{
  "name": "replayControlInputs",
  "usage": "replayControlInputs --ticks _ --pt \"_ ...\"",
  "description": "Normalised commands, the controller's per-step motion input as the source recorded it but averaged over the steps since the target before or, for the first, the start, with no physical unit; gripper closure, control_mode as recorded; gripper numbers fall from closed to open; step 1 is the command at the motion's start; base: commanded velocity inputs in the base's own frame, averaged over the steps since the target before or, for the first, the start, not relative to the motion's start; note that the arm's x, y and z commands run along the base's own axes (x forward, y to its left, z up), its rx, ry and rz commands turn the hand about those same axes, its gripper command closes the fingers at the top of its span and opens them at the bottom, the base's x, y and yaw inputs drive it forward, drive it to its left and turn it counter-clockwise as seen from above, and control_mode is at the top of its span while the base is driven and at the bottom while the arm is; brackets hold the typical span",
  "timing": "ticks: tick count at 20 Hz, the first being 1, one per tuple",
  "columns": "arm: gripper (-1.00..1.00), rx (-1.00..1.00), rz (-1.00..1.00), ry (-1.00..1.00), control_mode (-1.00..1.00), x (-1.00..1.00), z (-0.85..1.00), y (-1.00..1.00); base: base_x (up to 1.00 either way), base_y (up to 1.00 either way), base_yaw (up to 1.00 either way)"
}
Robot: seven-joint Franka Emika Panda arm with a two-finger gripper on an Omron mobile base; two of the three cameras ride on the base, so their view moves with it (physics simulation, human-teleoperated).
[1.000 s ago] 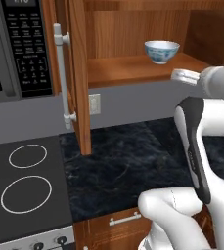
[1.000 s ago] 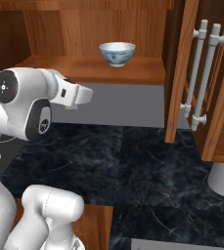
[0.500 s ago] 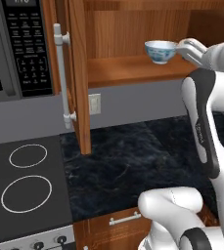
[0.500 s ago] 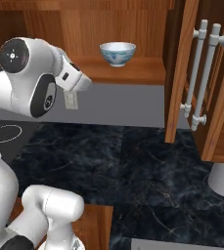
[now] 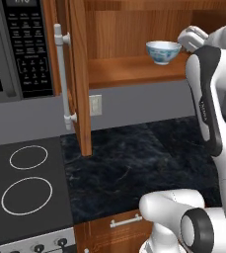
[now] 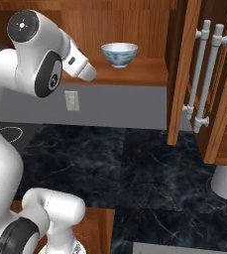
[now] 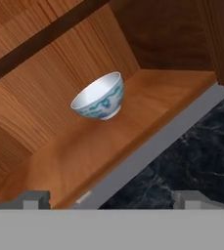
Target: Take the smaller bowl and place it next to the appetizer plate on the dining counter , and place the larger bowl next to the plate with cooked food.
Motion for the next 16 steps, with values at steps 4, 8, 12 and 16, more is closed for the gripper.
replayControlInputs --ticks 4,8,12,16 --pt "-1.00 0.00 0.00 0.05 -1.00 0.30 -0.10 -0.15 0.00 0.00 0.00" --pt "-1.00 0.00 0.00 0.02 -1.00 0.37 -0.18 -0.18 0.00 0.00 0.00" --pt "-1.00 0.00 0.00 0.00 -1.00 0.49 -0.06 -0.14 0.00 0.00 0.00" --pt "-1.00 0.00 0.00 0.00 -1.00 0.50 0.00 -0.12 0.00 0.00 0.00"
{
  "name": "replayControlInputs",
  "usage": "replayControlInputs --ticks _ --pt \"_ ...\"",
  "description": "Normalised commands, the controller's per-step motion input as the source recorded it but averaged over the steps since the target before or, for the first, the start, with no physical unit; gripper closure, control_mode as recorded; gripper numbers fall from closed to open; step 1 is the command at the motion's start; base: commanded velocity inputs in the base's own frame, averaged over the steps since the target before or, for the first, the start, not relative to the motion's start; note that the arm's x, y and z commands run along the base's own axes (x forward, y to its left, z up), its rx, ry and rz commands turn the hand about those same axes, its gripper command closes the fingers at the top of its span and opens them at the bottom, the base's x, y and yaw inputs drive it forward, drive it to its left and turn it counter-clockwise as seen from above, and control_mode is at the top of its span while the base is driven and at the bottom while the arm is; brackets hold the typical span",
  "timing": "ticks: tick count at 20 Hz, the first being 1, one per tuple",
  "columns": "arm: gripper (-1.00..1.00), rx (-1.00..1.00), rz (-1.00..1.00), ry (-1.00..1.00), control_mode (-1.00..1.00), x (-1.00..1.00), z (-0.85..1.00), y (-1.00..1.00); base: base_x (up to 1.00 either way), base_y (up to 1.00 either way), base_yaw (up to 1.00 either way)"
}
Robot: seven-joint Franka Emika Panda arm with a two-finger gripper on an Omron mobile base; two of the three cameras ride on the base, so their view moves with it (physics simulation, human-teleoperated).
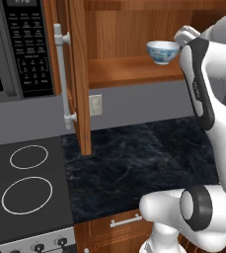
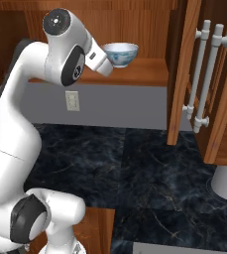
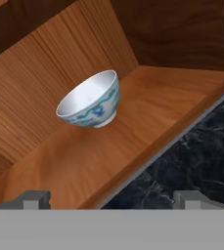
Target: Take the smaller bowl and place it next to the appetizer plate on the dining counter , and place the larger bowl next to the plate with cooked food.
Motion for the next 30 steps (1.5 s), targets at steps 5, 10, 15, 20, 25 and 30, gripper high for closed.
replayControlInputs --ticks 5,10,15,20,25,30 --pt "-1.00 0.00 0.00 0.00 -1.00 0.49 0.00 -0.13 0.00 0.00 0.00" --pt "-1.00 0.01 0.00 0.04 -1.00 0.52 -0.01 -0.12 0.00 0.00 0.00" --pt "-1.00 0.01 0.00 0.09 -1.00 0.59 -0.04 -0.09 0.00 0.00 0.00" --pt "-1.00 0.03 0.00 0.12 -1.00 0.64 0.00 -0.11 0.00 0.00 0.00" --pt "-1.00 0.01 0.00 0.09 -1.00 0.53 -0.03 -0.09 0.00 0.00 0.00" --pt "-1.00 0.00 0.00 0.05 -1.00 0.48 -0.11 -0.09 0.00 0.00 0.00"
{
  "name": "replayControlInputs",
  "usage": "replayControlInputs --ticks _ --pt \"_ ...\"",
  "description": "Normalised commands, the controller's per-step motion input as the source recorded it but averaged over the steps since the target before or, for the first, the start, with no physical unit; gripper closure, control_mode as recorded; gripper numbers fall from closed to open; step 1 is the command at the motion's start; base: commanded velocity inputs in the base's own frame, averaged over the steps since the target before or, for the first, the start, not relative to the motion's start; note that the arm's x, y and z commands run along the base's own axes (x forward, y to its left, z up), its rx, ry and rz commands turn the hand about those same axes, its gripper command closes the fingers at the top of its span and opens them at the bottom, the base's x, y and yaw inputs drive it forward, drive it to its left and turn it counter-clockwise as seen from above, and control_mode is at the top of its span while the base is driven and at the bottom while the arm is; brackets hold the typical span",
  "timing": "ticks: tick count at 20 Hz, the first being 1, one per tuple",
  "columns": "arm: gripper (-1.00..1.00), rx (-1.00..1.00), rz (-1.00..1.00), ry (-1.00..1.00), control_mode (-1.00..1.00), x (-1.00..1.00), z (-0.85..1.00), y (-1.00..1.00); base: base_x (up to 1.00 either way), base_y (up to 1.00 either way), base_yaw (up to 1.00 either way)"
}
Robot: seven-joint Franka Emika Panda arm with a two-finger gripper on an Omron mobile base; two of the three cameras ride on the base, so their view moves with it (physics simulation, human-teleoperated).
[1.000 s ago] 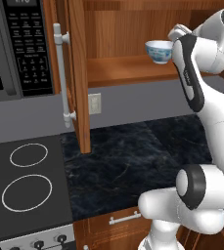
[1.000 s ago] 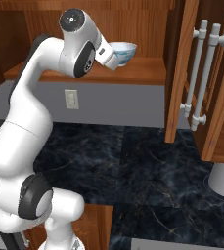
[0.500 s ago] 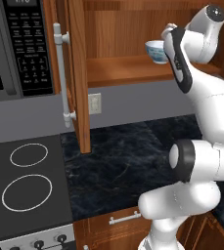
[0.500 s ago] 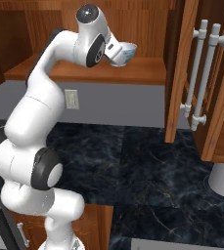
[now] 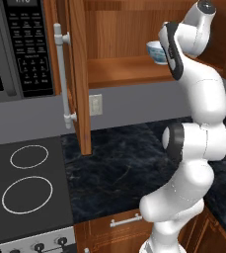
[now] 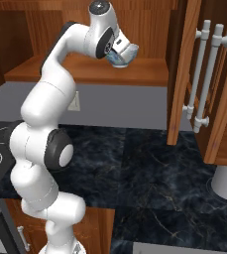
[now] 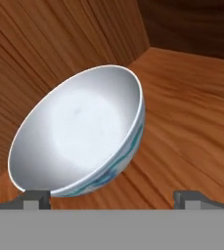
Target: Take the smaller bowl and place it next to the appetizer plate on the dining counter , and place the larger bowl next to the plate with cooked food.
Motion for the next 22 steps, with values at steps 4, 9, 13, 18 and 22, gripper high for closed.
replayControlInputs --ticks 4,9,13,18,22 --pt "-1.00 0.00 0.00 0.01 -1.00 0.38 -0.23 -0.12 0.00 0.00 0.00" --pt "-1.00 0.00 0.00 0.00 -1.00 0.24 -0.32 -0.07 0.00 0.00 0.00" --pt "-1.00 0.00 0.00 0.00 -1.00 0.30 -0.35 0.00 0.00 0.00 0.00" --pt "-1.00 0.00 0.00 0.00 -1.00 0.31 -0.19 0.00 0.00 0.00 0.00" --pt "1.00 0.00 0.00 0.00 -1.00 0.14 -0.11 0.00 0.00 0.00 0.00"
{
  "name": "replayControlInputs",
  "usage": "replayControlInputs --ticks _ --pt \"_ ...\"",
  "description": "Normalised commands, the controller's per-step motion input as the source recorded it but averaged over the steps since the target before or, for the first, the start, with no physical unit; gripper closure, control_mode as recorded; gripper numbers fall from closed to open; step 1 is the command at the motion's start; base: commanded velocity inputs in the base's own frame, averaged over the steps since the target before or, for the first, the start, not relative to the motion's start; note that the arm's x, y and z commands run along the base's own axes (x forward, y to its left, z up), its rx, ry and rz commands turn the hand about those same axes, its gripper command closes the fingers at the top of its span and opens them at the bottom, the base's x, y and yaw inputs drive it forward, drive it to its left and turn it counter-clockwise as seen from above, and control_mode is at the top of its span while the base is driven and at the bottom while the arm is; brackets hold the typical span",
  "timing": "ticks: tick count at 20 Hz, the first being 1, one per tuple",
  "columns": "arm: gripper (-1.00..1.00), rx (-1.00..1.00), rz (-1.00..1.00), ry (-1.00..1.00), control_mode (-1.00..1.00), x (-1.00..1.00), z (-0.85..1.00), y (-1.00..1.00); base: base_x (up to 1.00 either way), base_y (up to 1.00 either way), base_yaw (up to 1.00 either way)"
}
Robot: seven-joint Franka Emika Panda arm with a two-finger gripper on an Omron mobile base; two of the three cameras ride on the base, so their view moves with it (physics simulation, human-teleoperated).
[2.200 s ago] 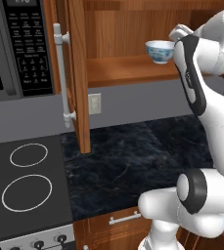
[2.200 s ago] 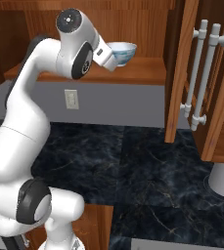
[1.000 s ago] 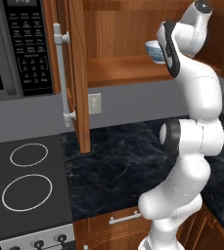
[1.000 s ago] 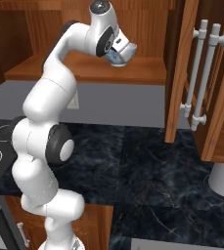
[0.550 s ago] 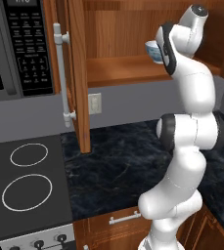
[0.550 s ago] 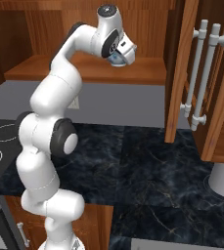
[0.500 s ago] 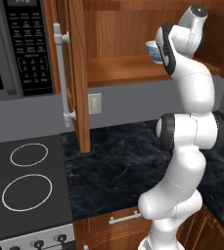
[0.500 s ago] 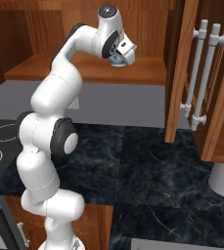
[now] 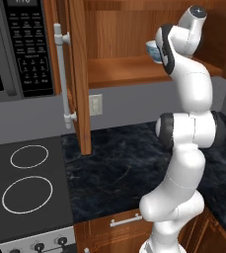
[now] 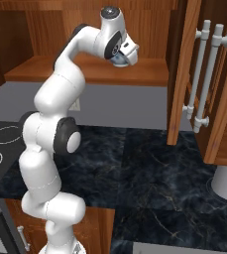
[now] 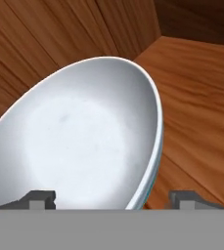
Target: Take the smaller bowl and place it next to the appetizer plate on the dining counter , and place the larger bowl next to the plate with cooked food.
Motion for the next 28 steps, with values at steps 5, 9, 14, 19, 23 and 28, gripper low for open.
replayControlInputs --ticks 5,9,14,19,23,28 --pt "1.00 0.00 0.00 0.00 -1.00 0.02 -0.05 0.00 0.00 0.00 0.00" --pt "1.00 0.00 0.00 0.00 -1.00 -0.01 -0.33 0.00 0.00 0.00 0.00" --pt "1.00 -0.01 0.00 -0.03 -1.00 -0.29 -0.23 0.00 0.00 0.00 0.00" --pt "1.00 -0.02 0.00 -0.15 -1.00 -0.51 0.00 0.01 0.00 0.00 0.00" --pt "1.00 -0.12 0.00 -0.28 -1.00 -0.44 -0.05 0.22 0.00 0.00 0.00" --pt "1.00 -0.13 0.00 -0.22 -1.00 -0.49 -0.11 0.42 0.00 0.00 0.00"
